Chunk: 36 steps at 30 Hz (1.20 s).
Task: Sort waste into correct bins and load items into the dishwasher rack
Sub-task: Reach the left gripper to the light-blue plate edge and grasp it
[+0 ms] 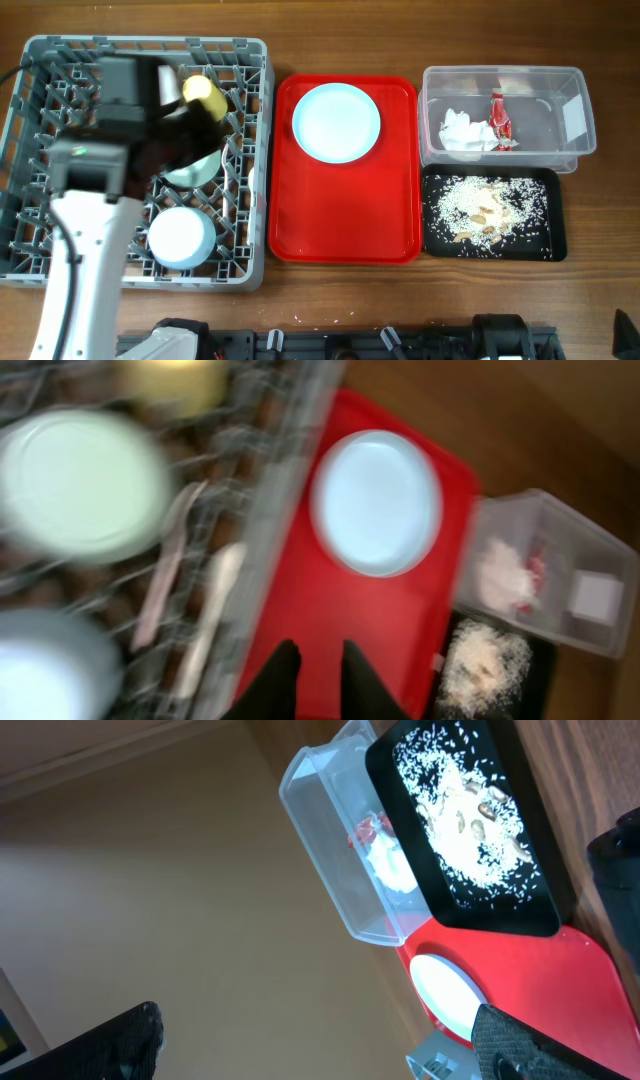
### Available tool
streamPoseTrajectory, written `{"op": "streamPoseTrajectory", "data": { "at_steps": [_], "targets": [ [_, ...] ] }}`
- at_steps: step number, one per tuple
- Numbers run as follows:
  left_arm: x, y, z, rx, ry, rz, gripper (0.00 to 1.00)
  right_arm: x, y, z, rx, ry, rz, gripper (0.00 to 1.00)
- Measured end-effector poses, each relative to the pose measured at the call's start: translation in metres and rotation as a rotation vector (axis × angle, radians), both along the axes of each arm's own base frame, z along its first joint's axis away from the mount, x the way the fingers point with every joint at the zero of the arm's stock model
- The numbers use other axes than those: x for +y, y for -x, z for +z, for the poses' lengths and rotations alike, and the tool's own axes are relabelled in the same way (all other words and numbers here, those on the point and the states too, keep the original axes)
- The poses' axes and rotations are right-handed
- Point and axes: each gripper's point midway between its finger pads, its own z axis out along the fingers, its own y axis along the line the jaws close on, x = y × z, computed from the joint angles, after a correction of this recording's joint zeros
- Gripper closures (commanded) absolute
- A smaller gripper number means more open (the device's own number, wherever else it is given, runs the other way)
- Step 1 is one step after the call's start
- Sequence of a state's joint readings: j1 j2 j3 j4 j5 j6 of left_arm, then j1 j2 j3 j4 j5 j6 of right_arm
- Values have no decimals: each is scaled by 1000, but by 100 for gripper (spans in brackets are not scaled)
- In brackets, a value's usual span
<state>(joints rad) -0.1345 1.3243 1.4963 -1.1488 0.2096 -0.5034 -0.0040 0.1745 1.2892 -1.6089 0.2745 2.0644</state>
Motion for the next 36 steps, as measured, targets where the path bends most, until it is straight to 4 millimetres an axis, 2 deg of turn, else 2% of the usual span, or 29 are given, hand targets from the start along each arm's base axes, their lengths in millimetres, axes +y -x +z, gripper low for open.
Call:
{"op": "streamPoseTrajectory", "data": {
  "at_steps": [1,2,3,5,6,10,12,14,18,20,22,31,36],
  "targets": [
    [-30,-8,5,-52,12,-84,68,0,0,0,-1,0,0,0],
    [-47,-13,8,-84,20,-131,63,0,0,0,0,0,0,0],
    [-84,-21,6,-129,18,-221,60,0,0,0,-1,0,0,0],
    [-128,-37,-1,-193,-5,-292,53,0,0,0,0,0,0,0],
    [-154,-44,-16,-199,-32,-330,53,0,0,0,-1,0,-1,0],
    [-210,-66,-75,-195,-102,-403,53,0,0,0,0,0,-1,0],
    [-234,-79,-119,-177,-135,-431,56,0,0,0,0,0,-1,0],
    [-247,-94,-148,-188,-142,-433,61,0,0,0,0,0,-2,0],
    [-258,-110,-204,-166,-165,-434,66,0,0,0,0,0,-2,0],
    [-258,-110,-233,-130,-186,-440,66,0,0,0,0,0,-2,0],
    [-256,-106,-252,-95,-204,-445,66,0,0,0,0,0,-2,0],
    [-251,-89,-259,-19,-256,-473,73,0,0,0,0,0,-2,0],
    [-241,-76,-262,46,-293,-482,83,0,0,0,0,0,-2,0]
  ]
}}
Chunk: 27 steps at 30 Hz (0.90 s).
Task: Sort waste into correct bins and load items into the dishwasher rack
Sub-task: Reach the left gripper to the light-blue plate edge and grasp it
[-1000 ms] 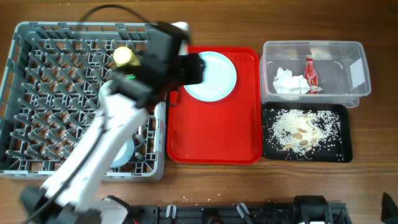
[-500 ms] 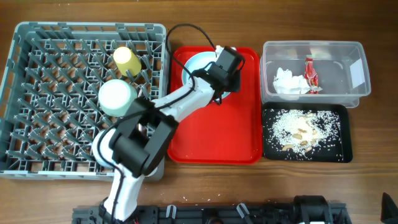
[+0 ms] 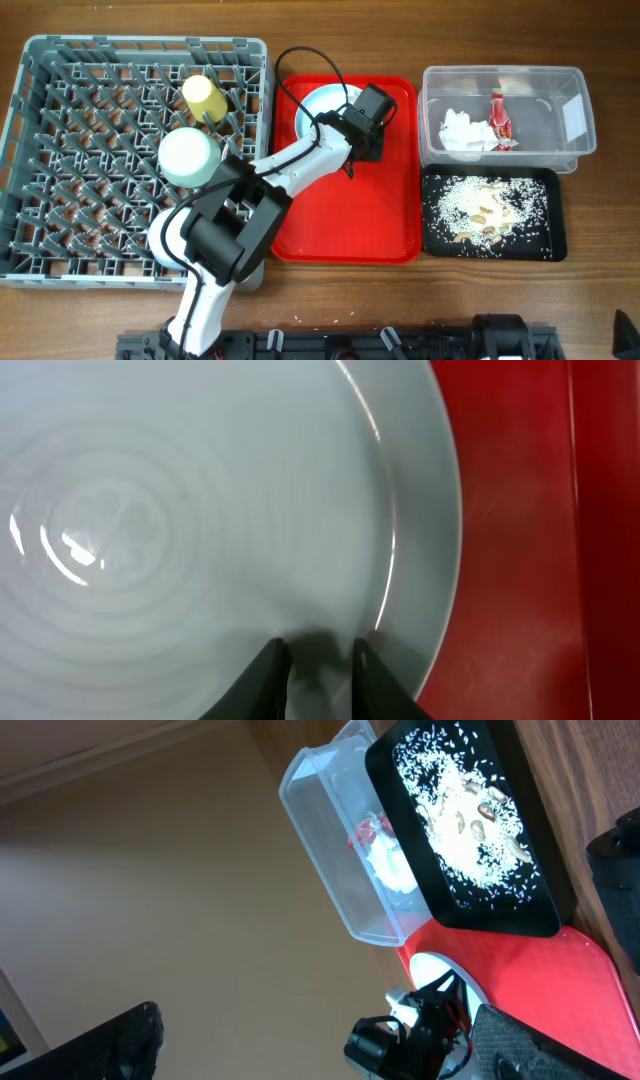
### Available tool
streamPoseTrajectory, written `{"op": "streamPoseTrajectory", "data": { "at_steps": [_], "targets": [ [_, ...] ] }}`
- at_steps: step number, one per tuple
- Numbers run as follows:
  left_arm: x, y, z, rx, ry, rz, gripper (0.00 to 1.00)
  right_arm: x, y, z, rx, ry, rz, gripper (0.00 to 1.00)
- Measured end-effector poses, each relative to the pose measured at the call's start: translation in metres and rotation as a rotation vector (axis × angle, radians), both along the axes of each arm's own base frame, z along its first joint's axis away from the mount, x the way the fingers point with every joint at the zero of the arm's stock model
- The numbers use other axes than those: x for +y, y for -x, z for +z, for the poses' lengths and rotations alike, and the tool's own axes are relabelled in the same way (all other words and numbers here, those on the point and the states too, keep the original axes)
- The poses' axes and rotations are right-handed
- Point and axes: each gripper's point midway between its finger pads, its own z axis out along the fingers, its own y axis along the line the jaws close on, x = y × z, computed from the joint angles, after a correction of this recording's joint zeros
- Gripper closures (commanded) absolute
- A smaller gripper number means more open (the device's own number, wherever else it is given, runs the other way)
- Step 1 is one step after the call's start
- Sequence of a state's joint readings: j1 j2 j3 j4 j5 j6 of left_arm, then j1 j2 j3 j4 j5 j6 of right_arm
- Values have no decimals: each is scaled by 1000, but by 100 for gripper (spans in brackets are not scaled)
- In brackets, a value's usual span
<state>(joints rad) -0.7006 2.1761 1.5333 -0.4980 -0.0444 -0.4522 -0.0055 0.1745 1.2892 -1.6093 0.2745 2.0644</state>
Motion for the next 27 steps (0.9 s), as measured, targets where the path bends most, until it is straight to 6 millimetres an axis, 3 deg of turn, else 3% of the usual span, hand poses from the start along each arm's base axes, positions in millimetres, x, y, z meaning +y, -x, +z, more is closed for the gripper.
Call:
{"op": "streamPoseTrajectory", "data": {
  "at_steps": [4,6,12,16,17,20,21,27],
  "targets": [
    [7,8,-1,34,-28,1,84,0,0,0,0,0,0,0],
    [12,14,-1,56,-49,2,96,0,0,0,0,0,0,0],
    [40,46,6,156,-148,-29,96,0,0,0,0,0,0,0],
    [39,46,41,102,-107,-33,96,0,0,0,0,0,0,0],
    [38,44,57,73,-83,-33,96,0,0,0,0,0,0,0],
    [36,41,134,-71,32,-35,96,0,0,0,0,0,0,0],
    [38,44,146,-85,43,-34,96,0,0,0,0,0,0,0],
    [46,53,143,-50,13,-38,96,0,0,0,0,0,0,0]
  ]
}}
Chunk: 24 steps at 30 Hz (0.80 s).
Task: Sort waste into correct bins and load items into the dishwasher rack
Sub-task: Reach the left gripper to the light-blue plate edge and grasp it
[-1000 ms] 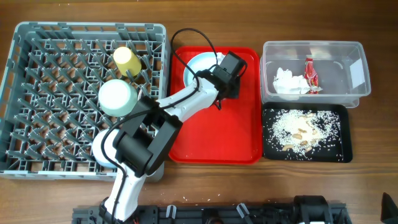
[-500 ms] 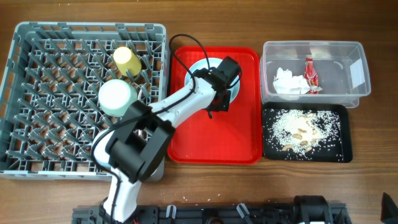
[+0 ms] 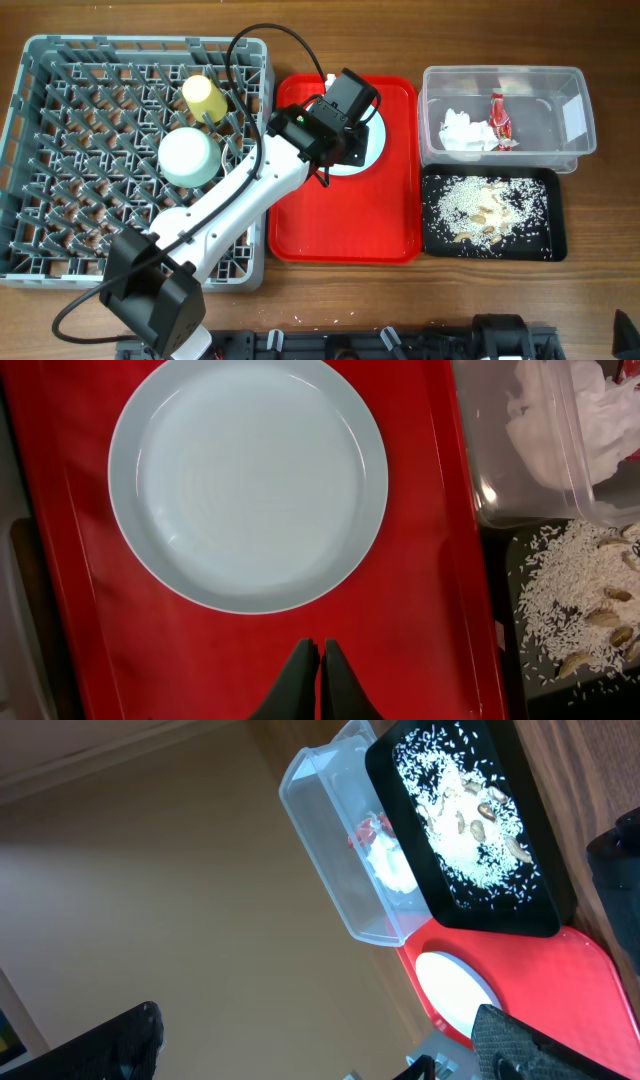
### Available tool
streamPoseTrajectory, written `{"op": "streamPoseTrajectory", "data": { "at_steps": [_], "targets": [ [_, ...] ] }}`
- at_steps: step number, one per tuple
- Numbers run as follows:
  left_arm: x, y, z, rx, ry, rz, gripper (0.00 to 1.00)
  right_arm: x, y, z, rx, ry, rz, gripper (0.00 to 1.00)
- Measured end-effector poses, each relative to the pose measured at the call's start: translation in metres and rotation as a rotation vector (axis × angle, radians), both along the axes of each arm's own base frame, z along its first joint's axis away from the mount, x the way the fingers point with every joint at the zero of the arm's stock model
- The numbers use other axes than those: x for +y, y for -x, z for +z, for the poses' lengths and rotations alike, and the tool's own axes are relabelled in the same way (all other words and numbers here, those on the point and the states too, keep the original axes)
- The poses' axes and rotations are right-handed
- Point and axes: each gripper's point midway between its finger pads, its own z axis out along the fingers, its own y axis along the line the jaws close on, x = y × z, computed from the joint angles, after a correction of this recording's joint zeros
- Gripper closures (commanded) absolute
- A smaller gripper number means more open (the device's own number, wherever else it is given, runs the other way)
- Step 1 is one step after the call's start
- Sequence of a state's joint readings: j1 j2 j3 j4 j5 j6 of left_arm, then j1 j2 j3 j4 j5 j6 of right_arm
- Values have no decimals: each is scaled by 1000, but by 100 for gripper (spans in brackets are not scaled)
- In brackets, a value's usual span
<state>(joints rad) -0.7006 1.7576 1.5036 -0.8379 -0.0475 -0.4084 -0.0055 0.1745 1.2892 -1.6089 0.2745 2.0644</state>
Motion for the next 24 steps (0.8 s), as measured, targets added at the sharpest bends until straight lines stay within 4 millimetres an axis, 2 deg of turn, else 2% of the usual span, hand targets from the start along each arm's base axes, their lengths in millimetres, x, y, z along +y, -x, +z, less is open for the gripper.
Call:
{"op": "streamPoseTrajectory", "data": {
  "at_steps": [2,5,6,8,12,14,17,20,23,24],
  "targets": [
    [0,0,0,-1,1,0,96,0,0,0,0,0,0,0],
    [-10,-2,-4,-10,11,-15,60,0,0,0,0,0,0,0],
    [-22,-3,-12,-15,15,-37,55,0,0,0,0,0,0,0],
    [-43,-3,-30,-14,21,-69,55,0,0,0,0,0,0,0],
    [-85,-2,-83,-12,16,-135,56,0,0,0,0,0,0,0],
    [-92,-6,-108,-20,-12,-137,60,0,0,0,0,0,0,0],
    [-89,-18,-141,-43,-68,-107,66,0,0,0,0,0,0,0],
    [-84,-29,-143,-81,-86,-79,70,0,0,0,0,0,0,0],
    [-82,-31,-143,-86,-96,-73,71,0,0,0,0,0,0,0],
    [-82,-29,-143,-85,-100,-75,73,0,0,0,0,0,0,0]
  ]
}}
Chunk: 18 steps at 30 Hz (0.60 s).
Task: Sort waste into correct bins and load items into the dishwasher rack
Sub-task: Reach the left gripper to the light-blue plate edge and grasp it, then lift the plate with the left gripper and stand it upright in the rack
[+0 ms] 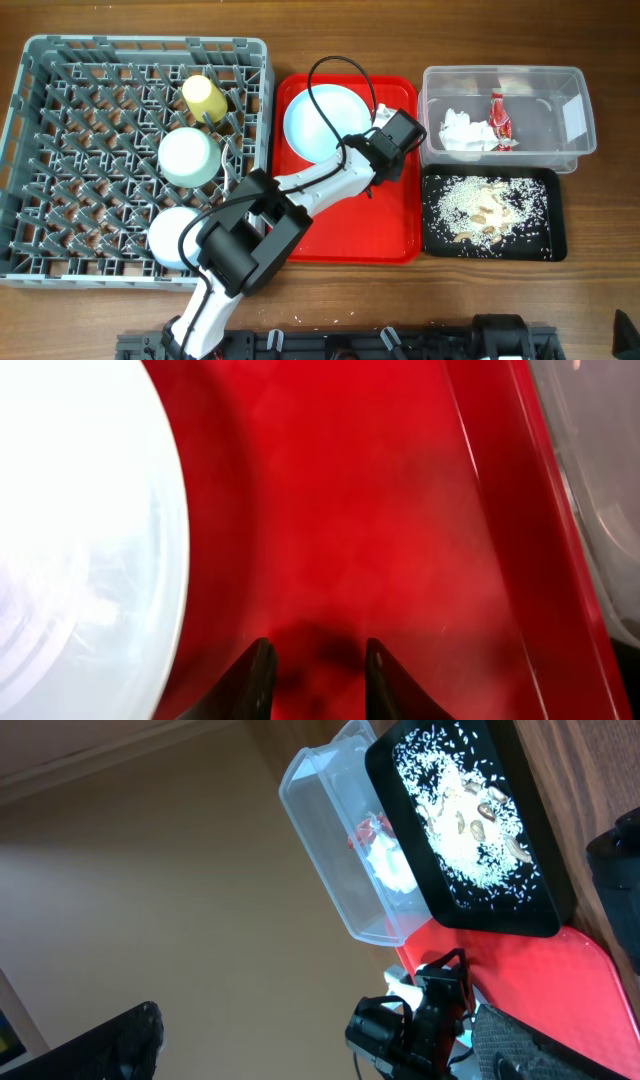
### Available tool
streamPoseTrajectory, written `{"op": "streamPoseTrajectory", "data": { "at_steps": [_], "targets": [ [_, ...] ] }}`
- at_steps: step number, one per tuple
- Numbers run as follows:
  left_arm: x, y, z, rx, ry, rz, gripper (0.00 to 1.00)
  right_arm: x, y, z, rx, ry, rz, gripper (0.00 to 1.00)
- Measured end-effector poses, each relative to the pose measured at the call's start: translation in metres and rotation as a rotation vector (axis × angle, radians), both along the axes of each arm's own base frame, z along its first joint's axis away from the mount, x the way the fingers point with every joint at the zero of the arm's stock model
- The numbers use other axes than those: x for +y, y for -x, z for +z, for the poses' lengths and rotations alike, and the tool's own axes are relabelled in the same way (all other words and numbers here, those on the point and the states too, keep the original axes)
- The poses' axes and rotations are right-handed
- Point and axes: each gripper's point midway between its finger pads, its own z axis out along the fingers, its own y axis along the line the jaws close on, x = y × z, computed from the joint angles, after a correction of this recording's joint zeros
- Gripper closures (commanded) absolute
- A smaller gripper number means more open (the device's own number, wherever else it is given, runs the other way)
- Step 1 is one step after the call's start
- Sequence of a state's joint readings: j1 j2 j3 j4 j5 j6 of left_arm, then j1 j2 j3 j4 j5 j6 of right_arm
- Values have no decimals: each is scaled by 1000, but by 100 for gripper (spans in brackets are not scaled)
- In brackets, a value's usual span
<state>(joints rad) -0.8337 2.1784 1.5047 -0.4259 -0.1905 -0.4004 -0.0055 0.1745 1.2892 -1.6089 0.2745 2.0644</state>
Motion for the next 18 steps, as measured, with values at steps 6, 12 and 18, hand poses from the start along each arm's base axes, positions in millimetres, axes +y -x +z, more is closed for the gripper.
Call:
{"op": "streamPoseTrajectory", "data": {
  "at_steps": [6,12,18],
  "targets": [
    [-2,-4,61,-92,60,-2,73,0,0,0,0,0,0,0],
    [10,-23,72,-172,28,49,64,0,0,0,0,0,0,0],
    [28,-32,1,-99,-74,82,82,0,0,0,0,0,0,0]
  ]
}}
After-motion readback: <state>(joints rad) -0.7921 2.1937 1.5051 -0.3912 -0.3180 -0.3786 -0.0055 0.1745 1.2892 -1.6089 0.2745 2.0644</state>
